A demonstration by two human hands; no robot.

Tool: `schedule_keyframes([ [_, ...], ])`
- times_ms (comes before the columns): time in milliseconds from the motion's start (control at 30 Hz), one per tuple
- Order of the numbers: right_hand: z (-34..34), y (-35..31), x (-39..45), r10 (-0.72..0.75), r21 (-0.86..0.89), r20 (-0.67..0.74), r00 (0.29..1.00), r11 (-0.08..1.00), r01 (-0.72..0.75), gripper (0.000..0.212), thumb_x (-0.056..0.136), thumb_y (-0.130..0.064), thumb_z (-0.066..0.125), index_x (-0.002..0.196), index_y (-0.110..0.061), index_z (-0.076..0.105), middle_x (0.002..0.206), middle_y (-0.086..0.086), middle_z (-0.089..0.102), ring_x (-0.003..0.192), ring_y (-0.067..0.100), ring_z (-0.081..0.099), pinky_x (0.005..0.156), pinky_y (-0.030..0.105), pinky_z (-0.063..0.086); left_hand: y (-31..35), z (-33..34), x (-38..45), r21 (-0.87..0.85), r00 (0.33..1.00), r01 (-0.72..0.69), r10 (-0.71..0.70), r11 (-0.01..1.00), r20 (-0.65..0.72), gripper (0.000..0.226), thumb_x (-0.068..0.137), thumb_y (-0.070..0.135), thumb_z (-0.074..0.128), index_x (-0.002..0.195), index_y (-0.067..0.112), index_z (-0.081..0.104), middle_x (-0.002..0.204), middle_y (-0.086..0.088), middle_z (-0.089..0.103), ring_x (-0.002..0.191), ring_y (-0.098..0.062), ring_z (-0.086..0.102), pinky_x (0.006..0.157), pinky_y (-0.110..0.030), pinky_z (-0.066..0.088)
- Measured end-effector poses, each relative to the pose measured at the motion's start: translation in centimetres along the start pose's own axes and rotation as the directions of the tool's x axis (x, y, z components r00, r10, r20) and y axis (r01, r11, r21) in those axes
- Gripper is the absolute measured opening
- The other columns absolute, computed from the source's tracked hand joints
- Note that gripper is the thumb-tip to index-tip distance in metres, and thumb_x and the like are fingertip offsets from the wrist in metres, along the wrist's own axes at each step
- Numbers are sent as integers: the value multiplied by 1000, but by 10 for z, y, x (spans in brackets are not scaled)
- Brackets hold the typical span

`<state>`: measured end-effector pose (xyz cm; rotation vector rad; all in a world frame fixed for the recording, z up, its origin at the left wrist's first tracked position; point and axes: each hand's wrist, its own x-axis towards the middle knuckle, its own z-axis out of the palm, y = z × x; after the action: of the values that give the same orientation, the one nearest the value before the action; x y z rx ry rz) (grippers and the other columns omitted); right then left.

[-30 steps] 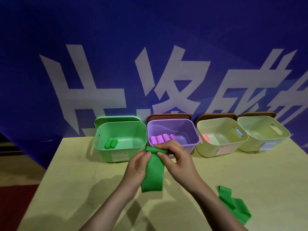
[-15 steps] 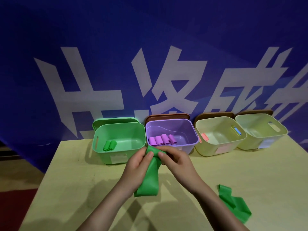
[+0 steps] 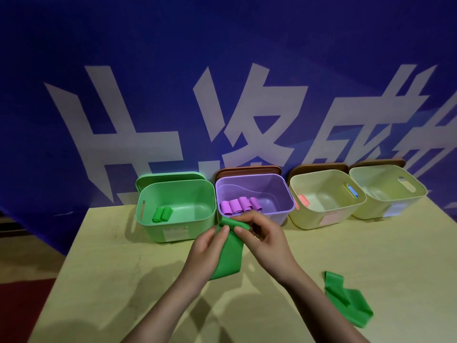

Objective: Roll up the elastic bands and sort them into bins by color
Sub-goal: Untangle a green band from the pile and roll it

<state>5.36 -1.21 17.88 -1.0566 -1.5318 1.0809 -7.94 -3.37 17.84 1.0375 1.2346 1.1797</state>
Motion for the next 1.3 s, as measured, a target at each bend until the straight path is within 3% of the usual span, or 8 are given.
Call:
schedule_keyframes([
  [167,1,3,-2,-41,-26,-56,998,999,40,38,81,-6,70,92,-42,73,85,-7,66,78,6,58,74,16,45,-3,-2,3,-18,998,-6,5,1000,-65,23,95,15,52,77,12,65,72,-2,59,70,-11,51,59,-15,39],
  [300,4,6,-3,-116,-149,-85,990,983,103,34,78,-8,69,100,-34,72,83,-5,61,75,3,56,74,11,42,0,1,3,54,998,-48,49,997,-26,28,96,19,55,68,18,61,54,14,60,55,3,51,55,-12,39],
  [500,-1,0,-4,-90,-88,19,996,992,91,29,84,-9,62,106,-22,74,96,-2,60,94,8,59,83,14,43,3,3,1,-10,1000,-27,27,1000,-11,26,99,18,44,88,23,67,74,18,72,73,9,63,67,-6,44],
  [667,-6,-6,-3,73,100,45,996,992,-77,24,94,-6,55,112,-16,68,107,-2,66,97,-2,60,84,11,43,0,5,-1,-81,1000,-19,19,997,0,24,99,15,43,102,22,66,90,16,73,86,4,65,73,-9,46],
  [900,-1,8,-8,109,64,-3,994,992,-109,20,81,-20,64,99,-25,71,98,5,71,94,31,63,87,40,52,-2,2,0,38,994,-100,99,994,37,16,98,16,50,100,20,65,90,15,73,85,-1,65,73,-12,47],
  [1067,0,7,-7,73,61,-19,997,996,-72,21,80,-29,64,98,-21,71,97,6,70,91,28,63,84,35,52,1,3,-1,13,991,-125,124,992,55,13,92,20,54,98,17,66,89,8,74,83,-4,66,73,-16,49],
  [1200,2,3,-5,145,212,-39,989,968,-134,21,88,4,61,95,-14,69,88,-3,74,83,7,66,76,16,49,7,6,-3,-148,999,-20,26,989,40,20,95,7,49,97,14,67,83,8,74,79,-3,67,68,-14,50],
  [1300,-1,0,-3,186,289,-69,980,944,-159,21,89,7,57,94,-10,69,79,-4,71,72,10,61,64,17,48,6,7,-5,-103,992,50,-38,993,123,12,90,6,56,97,11,64,77,-3,71,69,-13,67,60,-22,52],
])
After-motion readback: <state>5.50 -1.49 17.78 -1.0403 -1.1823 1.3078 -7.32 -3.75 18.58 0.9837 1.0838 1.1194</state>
